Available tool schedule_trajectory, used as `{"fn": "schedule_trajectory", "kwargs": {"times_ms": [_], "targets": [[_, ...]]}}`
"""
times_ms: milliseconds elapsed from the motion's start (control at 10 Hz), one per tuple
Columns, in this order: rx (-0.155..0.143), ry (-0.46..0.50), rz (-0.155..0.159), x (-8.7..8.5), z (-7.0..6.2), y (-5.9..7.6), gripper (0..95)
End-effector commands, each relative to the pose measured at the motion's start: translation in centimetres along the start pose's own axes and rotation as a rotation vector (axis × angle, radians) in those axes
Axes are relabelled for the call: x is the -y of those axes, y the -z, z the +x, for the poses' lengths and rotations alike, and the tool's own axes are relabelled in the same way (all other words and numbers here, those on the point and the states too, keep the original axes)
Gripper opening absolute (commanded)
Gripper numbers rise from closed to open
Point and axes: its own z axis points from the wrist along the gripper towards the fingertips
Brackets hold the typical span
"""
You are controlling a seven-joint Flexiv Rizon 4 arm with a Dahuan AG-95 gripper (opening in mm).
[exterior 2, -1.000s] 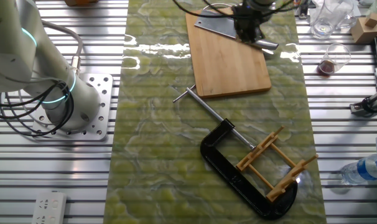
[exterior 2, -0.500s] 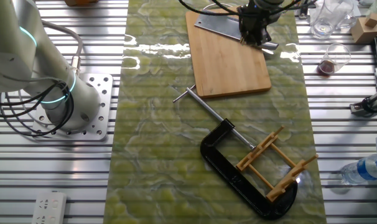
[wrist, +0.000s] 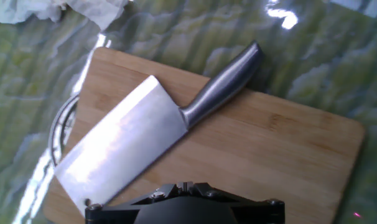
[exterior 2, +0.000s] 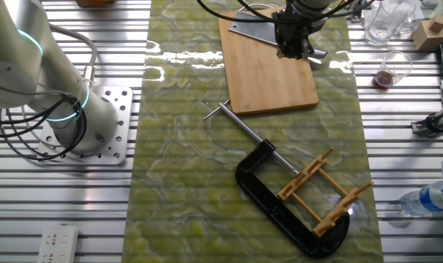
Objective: Put the knife on the cutting board
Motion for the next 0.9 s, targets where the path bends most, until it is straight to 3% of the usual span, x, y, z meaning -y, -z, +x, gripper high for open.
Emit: {"fn": "schedule_trajectory", "kwargs": {"times_ms": [100, 900], "targets": [[0.004, 0.003, 0.001, -0.06, 0.23, 0.06, 0.0], [0.007, 0.024, -0.009, -0.08, 0.26, 0.11, 0.0]]}}
